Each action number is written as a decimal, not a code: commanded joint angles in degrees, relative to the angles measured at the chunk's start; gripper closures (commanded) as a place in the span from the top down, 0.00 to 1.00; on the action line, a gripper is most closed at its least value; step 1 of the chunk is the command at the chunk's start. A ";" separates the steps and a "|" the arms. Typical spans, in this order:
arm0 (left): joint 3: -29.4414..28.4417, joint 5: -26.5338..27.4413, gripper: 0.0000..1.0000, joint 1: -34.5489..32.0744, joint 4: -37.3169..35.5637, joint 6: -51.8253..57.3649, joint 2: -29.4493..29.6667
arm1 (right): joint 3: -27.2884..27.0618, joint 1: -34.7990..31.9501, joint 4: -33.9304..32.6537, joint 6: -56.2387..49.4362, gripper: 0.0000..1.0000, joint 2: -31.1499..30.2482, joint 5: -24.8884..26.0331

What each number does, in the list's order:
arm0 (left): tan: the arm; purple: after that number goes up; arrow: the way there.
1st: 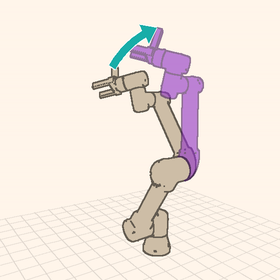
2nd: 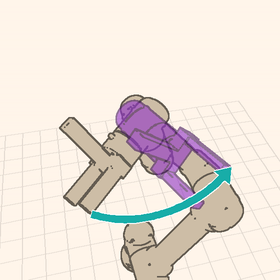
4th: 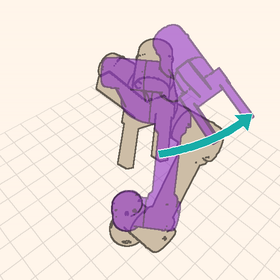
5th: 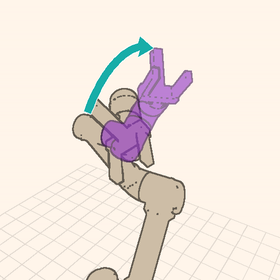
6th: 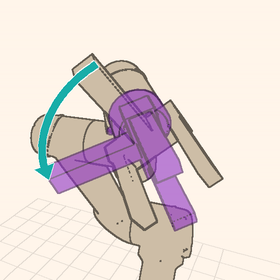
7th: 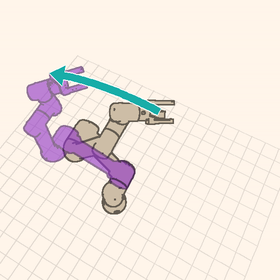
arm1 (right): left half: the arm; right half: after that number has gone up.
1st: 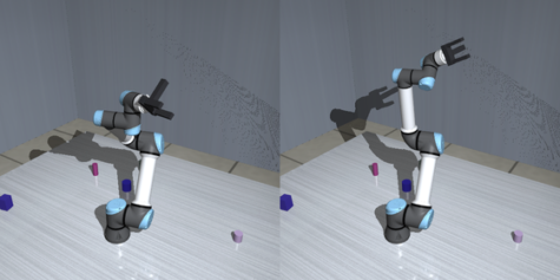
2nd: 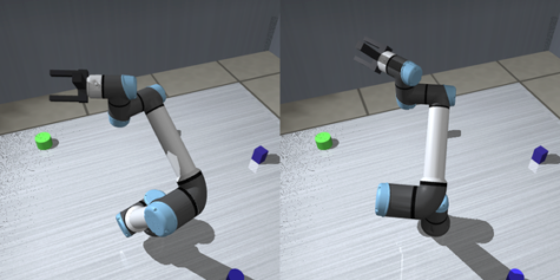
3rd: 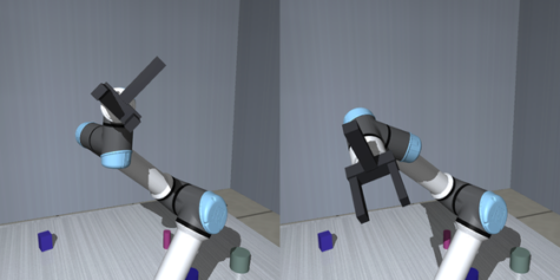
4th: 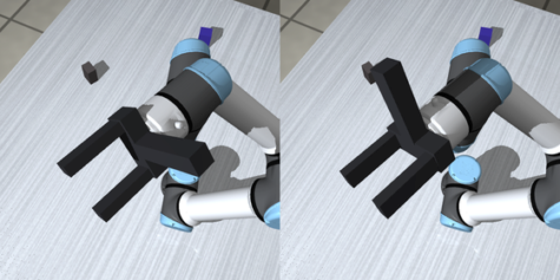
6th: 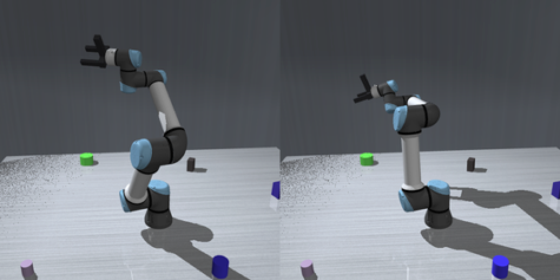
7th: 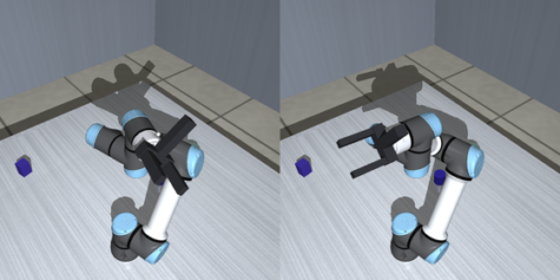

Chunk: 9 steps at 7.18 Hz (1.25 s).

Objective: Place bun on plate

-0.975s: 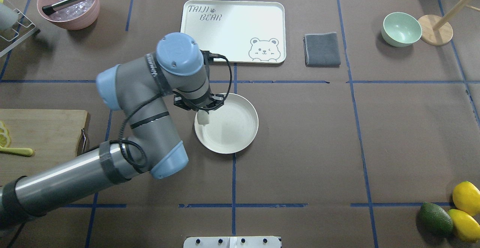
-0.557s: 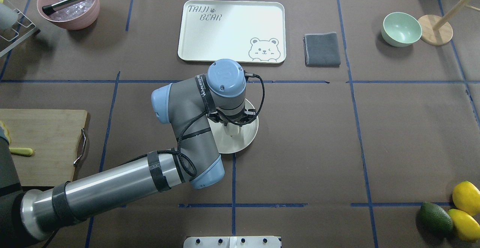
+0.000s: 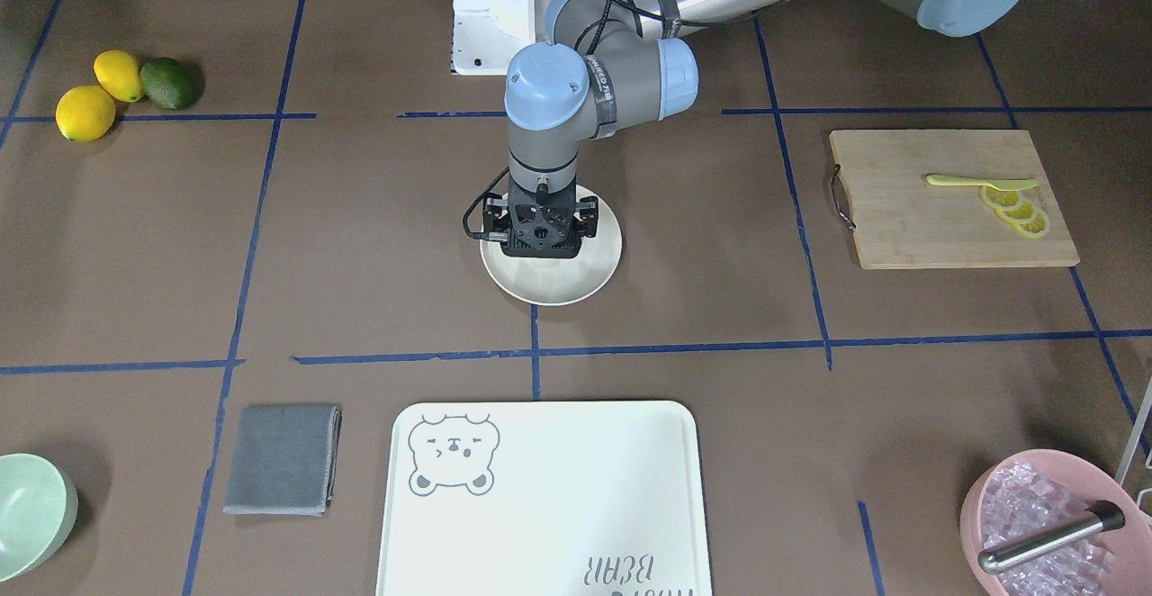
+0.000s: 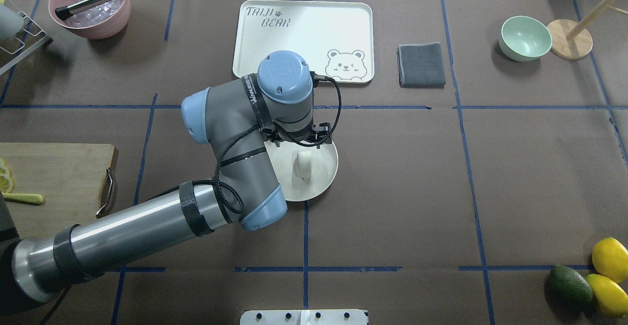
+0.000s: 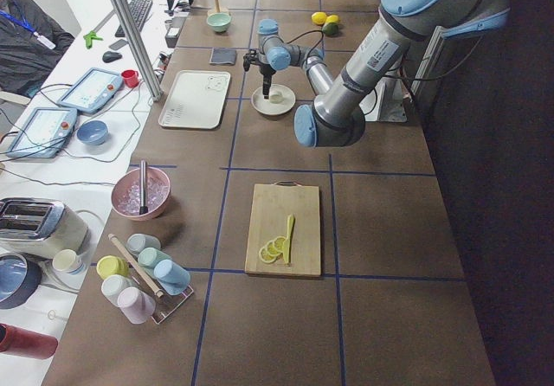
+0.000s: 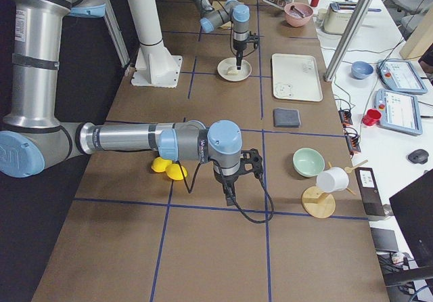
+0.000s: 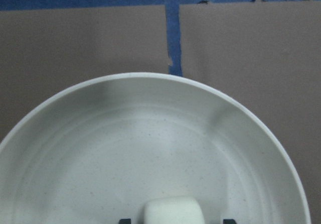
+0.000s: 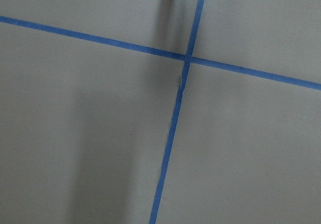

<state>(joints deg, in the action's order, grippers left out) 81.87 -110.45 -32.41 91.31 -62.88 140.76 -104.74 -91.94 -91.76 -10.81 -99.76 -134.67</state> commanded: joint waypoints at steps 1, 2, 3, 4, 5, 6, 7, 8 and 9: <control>13.16 -8.51 1.00 -9.37 -4.65 15.07 -12.61 | 0.06 0.00 0.00 0.00 1.00 0.00 0.02; 17.40 -13.60 1.00 -16.21 -4.65 25.07 -19.92 | 0.06 0.00 0.00 0.00 1.00 0.00 0.02; 18.75 -17.22 1.00 -22.63 -4.65 36.14 -24.95 | 0.06 0.00 0.00 0.00 1.00 0.00 0.02; 18.59 -18.91 1.00 -28.44 -4.65 44.86 -29.70 | 0.06 0.00 0.00 0.00 1.00 0.00 0.02; 17.63 -18.93 1.00 -34.06 -4.74 53.47 -33.32 | 0.15 0.00 -0.09 0.00 1.00 0.00 0.02; 17.19 -19.89 1.00 -38.38 -5.09 57.74 -35.96 | 0.15 -0.08 -0.09 0.00 1.00 0.00 0.02; 16.92 -23.72 1.00 -44.00 -5.18 57.69 -38.17 | 0.15 0.00 -0.09 0.00 1.00 0.00 -0.06; 16.83 -24.46 1.00 -45.79 -3.79 58.04 -43.84 | 0.15 0.00 -0.09 0.00 1.00 0.00 -0.06; 17.70 -24.73 1.00 -46.59 -3.51 57.96 -45.64 | 0.15 0.00 -0.09 0.00 1.00 0.00 -0.06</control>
<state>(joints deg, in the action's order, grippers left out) 99.00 -134.23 -76.87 87.16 -5.29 98.79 -104.59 -91.95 -91.84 -10.81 -99.76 -134.73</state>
